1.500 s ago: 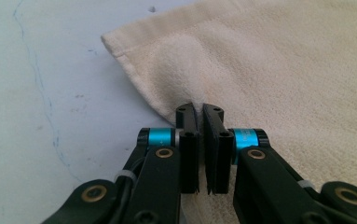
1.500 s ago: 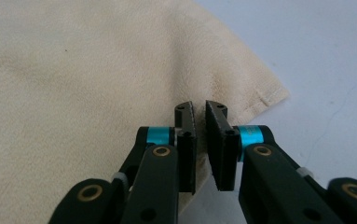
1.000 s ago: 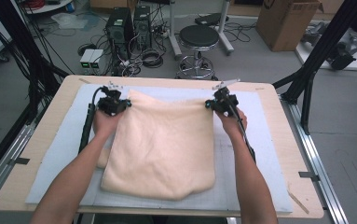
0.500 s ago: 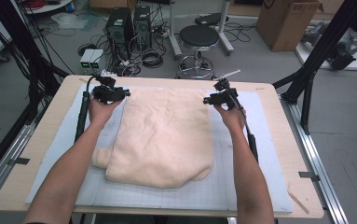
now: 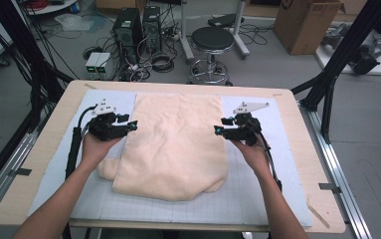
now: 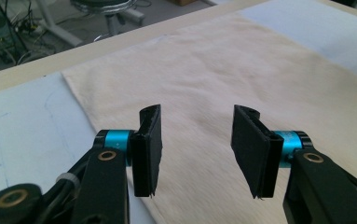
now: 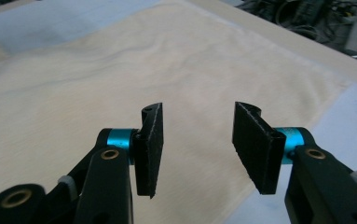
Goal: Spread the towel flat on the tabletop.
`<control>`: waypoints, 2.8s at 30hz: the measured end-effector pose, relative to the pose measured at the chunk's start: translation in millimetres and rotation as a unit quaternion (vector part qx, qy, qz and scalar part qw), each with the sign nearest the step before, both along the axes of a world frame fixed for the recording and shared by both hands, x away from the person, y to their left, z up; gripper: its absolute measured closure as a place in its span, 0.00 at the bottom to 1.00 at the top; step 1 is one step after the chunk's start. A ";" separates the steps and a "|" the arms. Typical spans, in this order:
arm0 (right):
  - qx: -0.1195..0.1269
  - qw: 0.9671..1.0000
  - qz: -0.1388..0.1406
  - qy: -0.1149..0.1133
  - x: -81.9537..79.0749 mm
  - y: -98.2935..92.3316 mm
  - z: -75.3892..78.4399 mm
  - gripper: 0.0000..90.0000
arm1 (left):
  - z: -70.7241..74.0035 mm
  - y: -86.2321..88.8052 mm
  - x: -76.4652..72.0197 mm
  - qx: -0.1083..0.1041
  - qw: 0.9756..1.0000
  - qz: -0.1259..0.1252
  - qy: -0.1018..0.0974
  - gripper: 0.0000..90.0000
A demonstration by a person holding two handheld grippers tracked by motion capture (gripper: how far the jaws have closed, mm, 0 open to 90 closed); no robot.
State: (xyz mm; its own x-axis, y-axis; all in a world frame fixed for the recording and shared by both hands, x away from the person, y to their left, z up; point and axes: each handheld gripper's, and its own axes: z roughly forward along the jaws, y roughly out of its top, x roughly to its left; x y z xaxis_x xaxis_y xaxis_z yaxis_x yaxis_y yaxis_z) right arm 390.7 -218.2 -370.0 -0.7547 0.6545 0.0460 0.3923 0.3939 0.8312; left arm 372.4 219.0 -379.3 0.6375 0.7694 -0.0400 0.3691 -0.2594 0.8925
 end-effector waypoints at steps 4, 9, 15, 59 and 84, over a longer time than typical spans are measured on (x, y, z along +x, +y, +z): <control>-0.003 1.000 0.029 -0.010 -36.1 0.2 -0.9 0.55 | -8.6 4.7 -37.8 0.000 1.000 -0.024 -0.011 0.56; -0.001 0.997 0.066 -0.039 -81.5 3.3 -7.5 0.55 | -20.0 10.8 -81.0 -0.006 0.998 -0.052 -0.022 0.55; -0.011 0.993 0.112 -0.033 -119.7 8.0 -30.8 0.55 | -33.2 19.5 -118.6 -0.005 0.997 -0.081 -0.014 0.53; -0.017 1.000 0.013 0.011 14.8 21.4 -22.9 0.68 | -14.5 11.7 21.6 -0.006 0.999 0.006 0.037 0.61; -0.104 0.984 0.145 0.018 -41.9 82.0 -69.2 0.88 | -57.5 18.3 -75.4 0.070 0.984 -0.149 0.071 0.78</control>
